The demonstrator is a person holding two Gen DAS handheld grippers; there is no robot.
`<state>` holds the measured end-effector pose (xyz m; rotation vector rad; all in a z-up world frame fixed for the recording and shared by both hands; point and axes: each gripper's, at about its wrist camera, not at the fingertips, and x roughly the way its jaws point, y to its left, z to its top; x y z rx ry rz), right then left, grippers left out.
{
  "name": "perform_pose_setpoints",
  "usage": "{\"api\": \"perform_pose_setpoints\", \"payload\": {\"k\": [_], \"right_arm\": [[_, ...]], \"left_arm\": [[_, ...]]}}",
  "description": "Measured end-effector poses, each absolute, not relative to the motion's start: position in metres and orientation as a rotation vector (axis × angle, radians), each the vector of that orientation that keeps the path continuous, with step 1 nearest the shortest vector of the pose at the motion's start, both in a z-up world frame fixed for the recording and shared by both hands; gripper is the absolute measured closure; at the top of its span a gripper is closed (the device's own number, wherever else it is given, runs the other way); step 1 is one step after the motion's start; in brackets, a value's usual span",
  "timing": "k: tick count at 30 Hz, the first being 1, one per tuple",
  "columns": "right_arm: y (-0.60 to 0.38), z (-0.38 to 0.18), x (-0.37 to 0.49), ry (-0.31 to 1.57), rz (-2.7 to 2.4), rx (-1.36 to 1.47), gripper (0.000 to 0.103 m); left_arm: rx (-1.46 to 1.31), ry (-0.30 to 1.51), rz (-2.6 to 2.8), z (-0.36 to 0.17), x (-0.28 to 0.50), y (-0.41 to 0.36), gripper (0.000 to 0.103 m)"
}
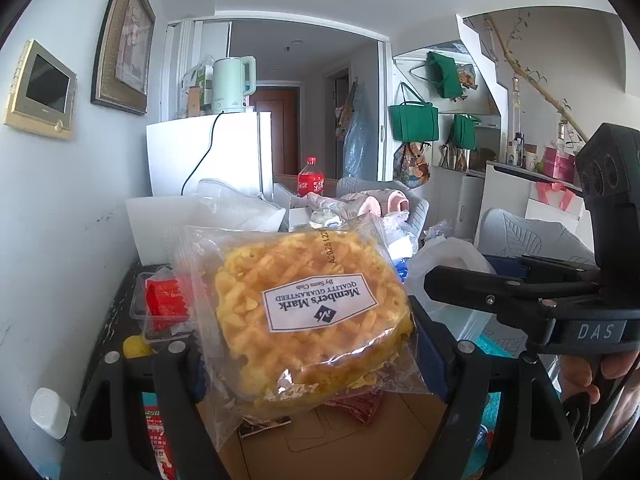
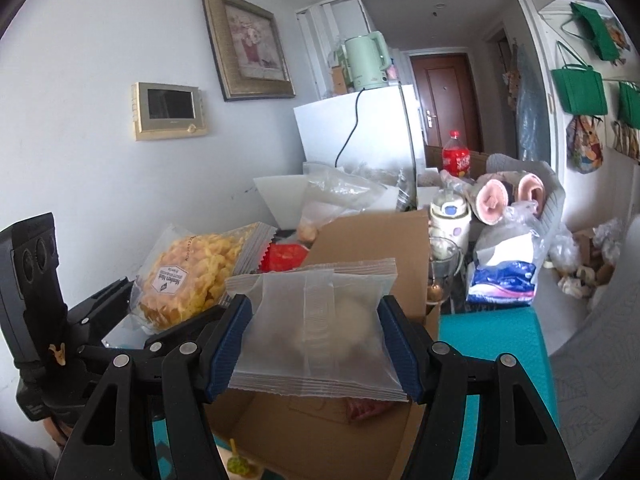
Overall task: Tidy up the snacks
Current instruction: 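Lower the waffle pack with the left gripper into the box while the right gripper lowers the zip bag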
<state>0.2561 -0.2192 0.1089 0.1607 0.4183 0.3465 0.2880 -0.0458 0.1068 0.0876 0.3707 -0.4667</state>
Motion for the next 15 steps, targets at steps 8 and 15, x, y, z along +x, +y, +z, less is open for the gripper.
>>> {"api": "perform_pose_setpoints", "payload": {"k": [8, 15], "right_arm": [[-0.230, 0.085, 0.298, 0.477, 0.306, 0.205, 0.037], [-0.237, 0.058, 0.329, 0.573, 0.290, 0.232, 0.037]], "left_arm": [[0.066, 0.439, -0.423, 0.080, 0.333, -0.046, 0.024], [0.108, 0.509, -0.370, 0.055, 0.358, -0.047, 0.024]]}}
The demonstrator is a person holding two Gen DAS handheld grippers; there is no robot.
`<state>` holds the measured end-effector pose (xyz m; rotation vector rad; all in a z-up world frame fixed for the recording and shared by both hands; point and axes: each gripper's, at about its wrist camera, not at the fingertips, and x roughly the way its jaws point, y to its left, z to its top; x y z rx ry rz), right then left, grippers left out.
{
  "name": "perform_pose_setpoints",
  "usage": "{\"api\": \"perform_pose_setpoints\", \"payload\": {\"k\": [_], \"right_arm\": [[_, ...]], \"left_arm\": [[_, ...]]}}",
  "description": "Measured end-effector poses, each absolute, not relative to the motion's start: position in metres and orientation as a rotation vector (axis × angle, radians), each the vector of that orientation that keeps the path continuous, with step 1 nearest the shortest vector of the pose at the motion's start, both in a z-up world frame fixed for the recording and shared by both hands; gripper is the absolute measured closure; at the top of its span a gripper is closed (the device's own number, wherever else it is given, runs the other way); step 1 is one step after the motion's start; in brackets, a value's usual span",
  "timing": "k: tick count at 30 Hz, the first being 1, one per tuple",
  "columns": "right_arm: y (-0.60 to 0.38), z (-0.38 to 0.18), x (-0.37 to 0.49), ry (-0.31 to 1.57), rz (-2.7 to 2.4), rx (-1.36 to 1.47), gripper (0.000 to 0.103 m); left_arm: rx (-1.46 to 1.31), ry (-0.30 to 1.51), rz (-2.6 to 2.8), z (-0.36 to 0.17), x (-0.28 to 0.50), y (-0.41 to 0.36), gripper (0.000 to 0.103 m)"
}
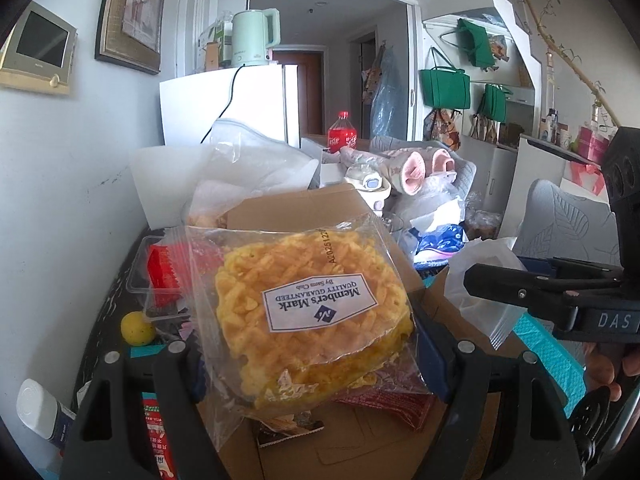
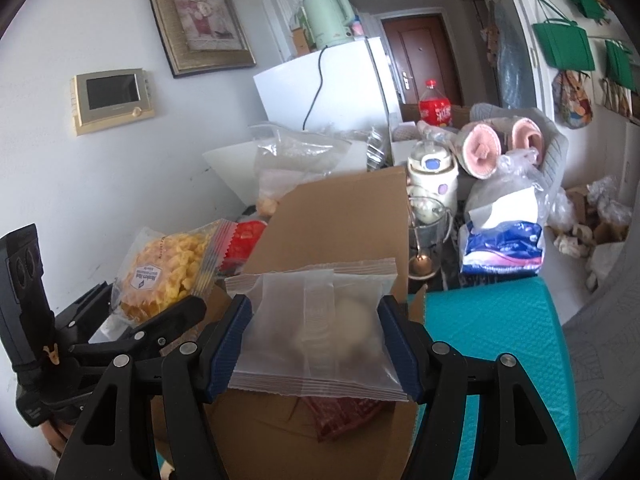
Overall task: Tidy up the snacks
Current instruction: 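Lower the waffle pack with the left gripper into the box while the right gripper lowers the zip bag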
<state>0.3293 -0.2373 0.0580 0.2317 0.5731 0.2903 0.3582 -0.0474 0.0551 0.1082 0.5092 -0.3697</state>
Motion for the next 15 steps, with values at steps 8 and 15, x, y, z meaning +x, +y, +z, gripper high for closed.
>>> {"api": "perform_pose_setpoints", "payload": {"k": [8, 15], "right_arm": [[-0.232, 0.042, 0.344, 0.636, 0.266, 0.221, 0.037], [-0.218, 0.031, 0.352, 0.676, 0.205, 0.160, 0.037]], "left_arm": [[0.138, 0.593, -0.349, 0.030, 0.376, -0.053, 0.024], [0.154, 0.678, -0.310, 0.008, 0.394, -0.049, 0.024]]}}
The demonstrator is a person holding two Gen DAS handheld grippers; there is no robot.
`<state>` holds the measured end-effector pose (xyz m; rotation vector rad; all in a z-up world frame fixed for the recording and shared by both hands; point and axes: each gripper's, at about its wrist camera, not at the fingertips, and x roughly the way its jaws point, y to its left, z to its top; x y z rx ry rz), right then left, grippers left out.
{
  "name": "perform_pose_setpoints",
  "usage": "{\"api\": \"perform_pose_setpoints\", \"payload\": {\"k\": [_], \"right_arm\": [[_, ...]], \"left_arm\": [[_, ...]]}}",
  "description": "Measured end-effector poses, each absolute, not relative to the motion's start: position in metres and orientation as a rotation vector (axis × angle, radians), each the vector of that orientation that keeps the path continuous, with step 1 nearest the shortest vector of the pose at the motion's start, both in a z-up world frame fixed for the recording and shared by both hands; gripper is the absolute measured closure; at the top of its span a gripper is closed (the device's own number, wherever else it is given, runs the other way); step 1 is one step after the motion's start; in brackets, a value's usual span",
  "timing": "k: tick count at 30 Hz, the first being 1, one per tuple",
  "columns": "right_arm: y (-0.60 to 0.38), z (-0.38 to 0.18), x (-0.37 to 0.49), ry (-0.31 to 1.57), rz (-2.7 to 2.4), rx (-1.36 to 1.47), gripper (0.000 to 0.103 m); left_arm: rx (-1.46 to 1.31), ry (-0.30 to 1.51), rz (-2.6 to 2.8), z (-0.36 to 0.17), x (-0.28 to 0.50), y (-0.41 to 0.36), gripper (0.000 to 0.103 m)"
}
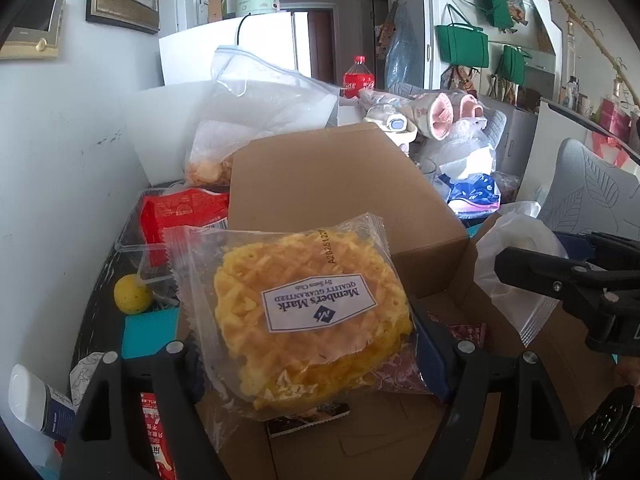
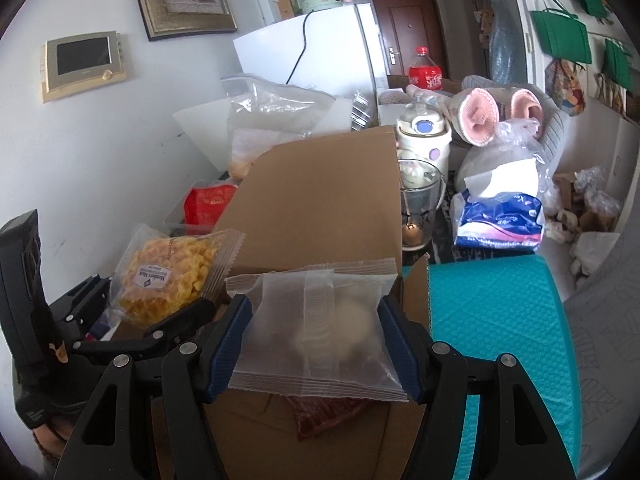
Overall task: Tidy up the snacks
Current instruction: 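Lower the waffle pack with the left gripper into the box while the right gripper lowers the zip bag, then open both grippers to release the waffle pack and zip bag into the box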
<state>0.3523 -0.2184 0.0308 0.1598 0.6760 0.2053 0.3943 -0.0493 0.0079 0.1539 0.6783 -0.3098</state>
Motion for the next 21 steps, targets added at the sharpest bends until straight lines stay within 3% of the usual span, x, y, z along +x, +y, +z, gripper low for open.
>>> {"api": "perform_pose_setpoints", "payload": {"k": [6, 9, 21], "right_arm": [[-0.213, 0.026, 0.355, 0.696, 0.167, 0.109, 0.034], [-0.214, 0.023, 0.357, 0.707, 0.142, 0.094, 0.027], [-0.222, 0.023, 0.358, 0.728, 0.147, 0.116, 0.027]], "left_arm": [[0.122, 0.734, -0.317, 0.002, 0.402, -0.047, 0.021], [0.117, 0.722, -0.300, 0.003, 0.400, -0.045, 0.021], [0.160, 0.739, -0.255, -0.001, 0.399, -0.049, 0.020]]}}
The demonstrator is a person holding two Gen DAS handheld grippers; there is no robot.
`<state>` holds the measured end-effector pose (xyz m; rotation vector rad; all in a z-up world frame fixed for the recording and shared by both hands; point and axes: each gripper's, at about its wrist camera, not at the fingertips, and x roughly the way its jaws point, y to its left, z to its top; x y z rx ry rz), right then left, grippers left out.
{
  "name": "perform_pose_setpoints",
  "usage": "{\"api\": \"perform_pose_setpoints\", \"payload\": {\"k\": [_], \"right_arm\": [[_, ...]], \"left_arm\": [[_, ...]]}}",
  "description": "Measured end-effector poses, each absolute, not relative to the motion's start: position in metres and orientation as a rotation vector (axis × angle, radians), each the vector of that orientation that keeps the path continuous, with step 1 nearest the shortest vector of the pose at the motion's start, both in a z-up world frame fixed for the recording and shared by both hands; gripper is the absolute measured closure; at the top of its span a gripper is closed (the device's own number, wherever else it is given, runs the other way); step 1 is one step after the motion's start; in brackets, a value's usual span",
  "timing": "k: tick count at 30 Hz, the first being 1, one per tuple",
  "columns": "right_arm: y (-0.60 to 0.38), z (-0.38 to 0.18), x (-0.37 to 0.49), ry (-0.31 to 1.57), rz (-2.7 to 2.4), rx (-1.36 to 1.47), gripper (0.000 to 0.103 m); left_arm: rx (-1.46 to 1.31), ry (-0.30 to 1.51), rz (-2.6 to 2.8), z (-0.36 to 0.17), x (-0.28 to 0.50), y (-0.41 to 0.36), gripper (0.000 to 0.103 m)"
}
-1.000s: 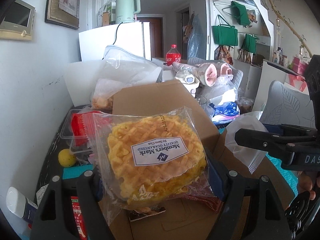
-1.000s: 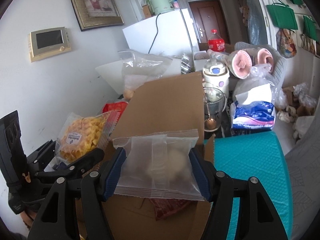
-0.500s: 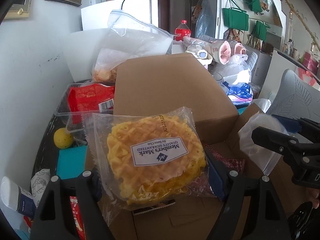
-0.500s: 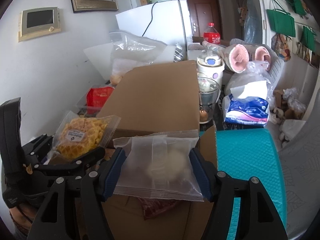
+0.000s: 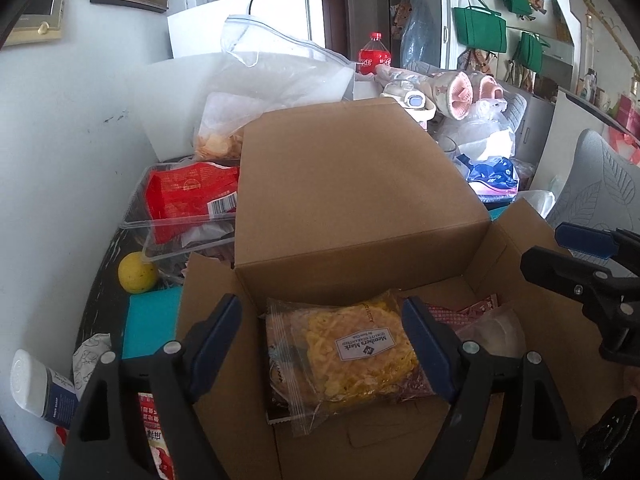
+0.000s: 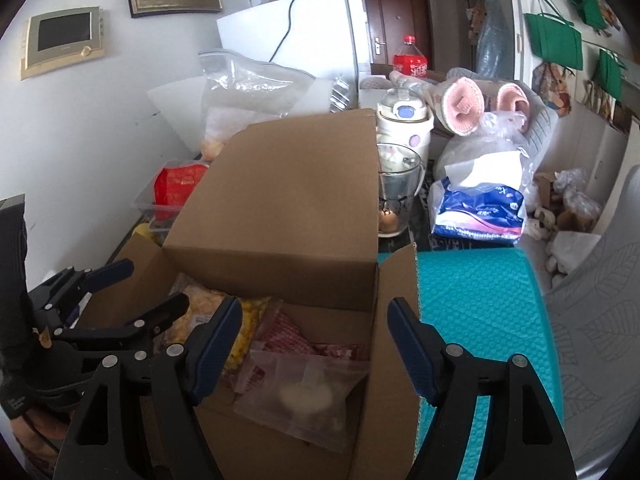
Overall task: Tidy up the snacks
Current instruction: 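Open both grippers to release the waffle pack and zip bag into the box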
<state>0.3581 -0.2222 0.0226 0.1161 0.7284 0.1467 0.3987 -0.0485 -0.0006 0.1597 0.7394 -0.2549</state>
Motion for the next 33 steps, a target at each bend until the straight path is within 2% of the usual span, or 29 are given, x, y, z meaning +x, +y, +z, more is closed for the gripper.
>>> {"api": "perform_pose_setpoints", "payload": {"k": [15, 24, 33], "right_arm": [[-0.217, 0.054, 0.323, 0.662, 0.136, 0.105, 0.027], [-0.212, 0.102, 0.269, 0.543, 0.125, 0.090, 0.027], [-0.208, 0.129, 0.213, 0.474, 0.122, 0.089, 0.027]], "left_arm": [[0.101, 0.629, -0.289, 0.053, 0.362, -0.049, 0.020], [0.118, 0.533, -0.274, 0.100, 0.317, -0.044, 0.020], [0.125, 0.490, -0.274, 0.123, 0.269, -0.038, 0.020]]}}
